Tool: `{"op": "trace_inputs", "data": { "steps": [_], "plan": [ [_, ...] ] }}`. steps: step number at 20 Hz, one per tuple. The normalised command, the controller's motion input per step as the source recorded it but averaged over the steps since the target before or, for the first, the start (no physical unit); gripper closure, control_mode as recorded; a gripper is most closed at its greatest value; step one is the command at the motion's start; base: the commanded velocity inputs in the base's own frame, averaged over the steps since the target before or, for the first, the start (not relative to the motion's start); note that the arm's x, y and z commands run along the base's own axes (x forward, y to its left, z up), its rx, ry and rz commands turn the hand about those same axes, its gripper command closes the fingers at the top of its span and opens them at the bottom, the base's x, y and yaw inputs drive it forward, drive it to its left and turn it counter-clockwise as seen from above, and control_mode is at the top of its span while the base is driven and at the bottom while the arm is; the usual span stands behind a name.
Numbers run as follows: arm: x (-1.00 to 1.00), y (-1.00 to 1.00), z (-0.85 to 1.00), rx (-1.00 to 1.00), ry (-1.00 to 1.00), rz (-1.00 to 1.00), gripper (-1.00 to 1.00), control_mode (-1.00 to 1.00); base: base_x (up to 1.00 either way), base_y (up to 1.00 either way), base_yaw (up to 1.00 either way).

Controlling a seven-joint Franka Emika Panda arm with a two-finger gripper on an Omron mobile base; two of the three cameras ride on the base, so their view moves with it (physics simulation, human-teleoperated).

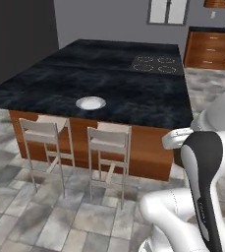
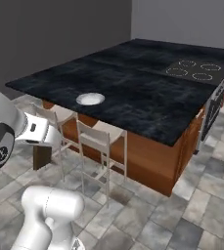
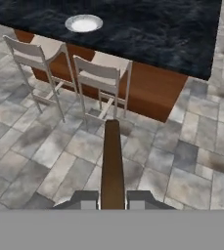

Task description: Start the toaster. Once the lever pops up, take the bread to the plate on the dining counter.

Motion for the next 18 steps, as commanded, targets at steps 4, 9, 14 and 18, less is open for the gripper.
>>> {"op": "trace_inputs", "data": {
  "steps": [4, 9, 14, 18],
  "plan": [
    [0.0, 0.0, 0.0, 0.0, 0.0, 0.0, 1.0, 1.0, 0.52, 1.0, -0.5],
    [0.0, 0.0, 0.0, 0.0, 0.0, 0.0, 1.0, 1.0, 0.42, 1.0, -0.42],
    [0.0, 0.0, 0.0, 0.0, 0.0, 0.0, 1.0, 1.0, 0.42, 0.99, -0.38],
    [0.0, 0.0, 0.0, 0.0, 0.0, 0.0, 1.0, 1.0, 0.47, 0.76, -0.37]
  ]
}}
